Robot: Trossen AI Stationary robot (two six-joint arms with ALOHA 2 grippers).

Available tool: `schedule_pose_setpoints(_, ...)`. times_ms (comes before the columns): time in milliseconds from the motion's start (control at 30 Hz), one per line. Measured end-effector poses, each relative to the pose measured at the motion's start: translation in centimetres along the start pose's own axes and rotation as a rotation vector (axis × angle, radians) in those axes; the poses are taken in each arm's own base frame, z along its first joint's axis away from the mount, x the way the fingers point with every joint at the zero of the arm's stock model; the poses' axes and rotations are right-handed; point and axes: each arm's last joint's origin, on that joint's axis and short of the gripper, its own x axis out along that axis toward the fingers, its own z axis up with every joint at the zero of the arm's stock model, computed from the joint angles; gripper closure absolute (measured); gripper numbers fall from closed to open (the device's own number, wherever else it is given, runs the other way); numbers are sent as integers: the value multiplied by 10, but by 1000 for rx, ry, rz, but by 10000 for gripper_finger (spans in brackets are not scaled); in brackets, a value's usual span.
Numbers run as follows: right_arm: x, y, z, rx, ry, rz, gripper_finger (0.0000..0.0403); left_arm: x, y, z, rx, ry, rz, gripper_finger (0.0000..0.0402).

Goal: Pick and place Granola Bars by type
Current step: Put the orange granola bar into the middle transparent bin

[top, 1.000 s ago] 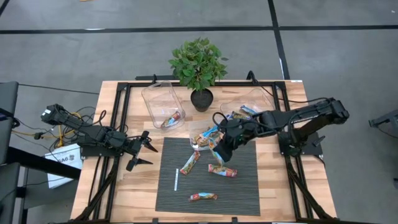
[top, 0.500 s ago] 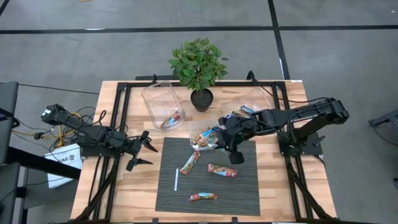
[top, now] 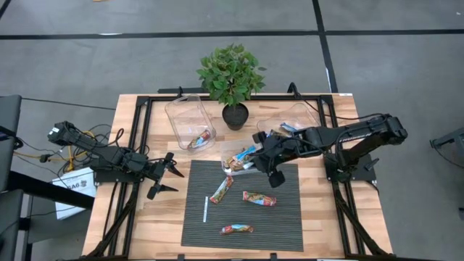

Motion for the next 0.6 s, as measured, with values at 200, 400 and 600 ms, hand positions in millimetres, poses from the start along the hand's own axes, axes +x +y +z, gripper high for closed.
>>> schedule_pose_setpoints(200, 0, 1, -3, -6, 34, 15, 389, 0, 0, 0, 0, 0, 0, 127)
schedule_pose_setpoints(400, 5, 4, -10, -87, 110, 39, 388, 0, 0, 0, 0, 0, 0, 127)
schedule_pose_setpoints(600, 33, 3, -17, -106, 199, 73, 389, 0, 0, 0, 0, -1, 0, 127)
